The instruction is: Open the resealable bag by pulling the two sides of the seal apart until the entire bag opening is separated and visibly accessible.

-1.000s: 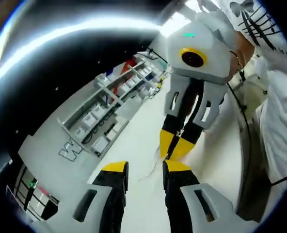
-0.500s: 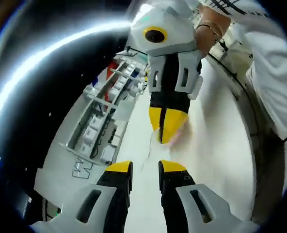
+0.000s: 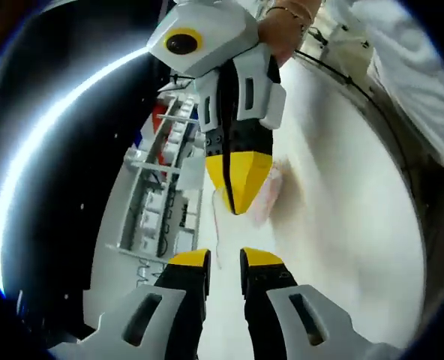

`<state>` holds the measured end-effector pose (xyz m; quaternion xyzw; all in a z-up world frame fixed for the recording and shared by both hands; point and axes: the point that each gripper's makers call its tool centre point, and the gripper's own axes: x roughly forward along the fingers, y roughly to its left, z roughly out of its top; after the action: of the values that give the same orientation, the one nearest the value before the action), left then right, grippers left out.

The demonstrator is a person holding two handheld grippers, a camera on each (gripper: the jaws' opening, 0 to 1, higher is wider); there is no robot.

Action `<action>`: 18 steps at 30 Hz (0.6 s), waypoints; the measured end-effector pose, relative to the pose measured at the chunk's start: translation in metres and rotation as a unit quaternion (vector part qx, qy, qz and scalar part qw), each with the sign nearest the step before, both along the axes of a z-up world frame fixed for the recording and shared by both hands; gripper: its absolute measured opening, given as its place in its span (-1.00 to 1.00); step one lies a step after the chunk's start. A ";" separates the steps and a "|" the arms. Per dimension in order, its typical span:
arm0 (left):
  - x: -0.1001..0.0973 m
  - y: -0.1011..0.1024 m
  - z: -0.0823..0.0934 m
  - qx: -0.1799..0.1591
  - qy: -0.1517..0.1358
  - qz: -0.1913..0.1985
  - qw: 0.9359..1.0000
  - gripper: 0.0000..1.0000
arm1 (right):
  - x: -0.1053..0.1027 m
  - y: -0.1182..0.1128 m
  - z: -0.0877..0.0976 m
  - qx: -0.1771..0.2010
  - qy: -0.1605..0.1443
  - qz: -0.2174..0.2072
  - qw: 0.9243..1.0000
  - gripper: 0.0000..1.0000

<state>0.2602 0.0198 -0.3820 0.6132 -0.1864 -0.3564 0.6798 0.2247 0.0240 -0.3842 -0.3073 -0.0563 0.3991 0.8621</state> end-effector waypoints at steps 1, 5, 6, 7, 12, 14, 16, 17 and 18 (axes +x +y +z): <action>0.000 -0.001 -0.001 0.003 0.001 -0.001 1.000 -0.69 | 0.000 0.000 0.000 0.000 -0.001 0.000 1.000 -1.00; -0.014 0.029 0.029 0.015 0.002 -0.001 1.000 -0.69 | 0.001 0.000 0.003 0.003 -0.002 -0.001 1.000 -1.00; -0.014 0.029 0.029 0.015 0.003 -0.001 1.000 -0.69 | 0.002 0.000 0.003 0.004 -0.002 -0.001 1.000 -1.00; -0.015 0.029 0.030 0.014 0.004 -0.003 1.000 -0.69 | 0.002 0.000 0.003 0.002 -0.002 -0.001 1.000 -1.00; -0.014 0.026 0.036 0.008 -0.001 -0.007 1.000 -0.69 | 0.000 0.004 0.001 -0.005 -0.003 0.004 1.000 -1.00; -0.015 0.024 0.034 0.011 0.001 -0.013 1.000 -0.69 | 0.000 0.004 0.001 -0.005 -0.003 0.004 1.000 -1.00; -0.015 0.024 0.032 0.015 0.001 -0.014 1.000 -0.72 | -0.001 0.004 0.002 -0.005 -0.004 0.003 1.000 -1.00; -0.015 0.024 0.031 0.016 0.001 -0.014 1.000 -0.72 | -0.001 0.004 0.002 -0.005 -0.003 0.003 1.000 -1.00; -0.015 0.024 0.031 0.016 0.002 -0.014 1.000 -0.73 | -0.001 0.004 0.002 -0.006 -0.003 0.003 1.000 -1.00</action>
<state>0.2450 0.0441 -0.3510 0.6208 -0.1880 -0.3702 0.6650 0.2241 0.0278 -0.3817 -0.3134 -0.0578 0.4008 0.8589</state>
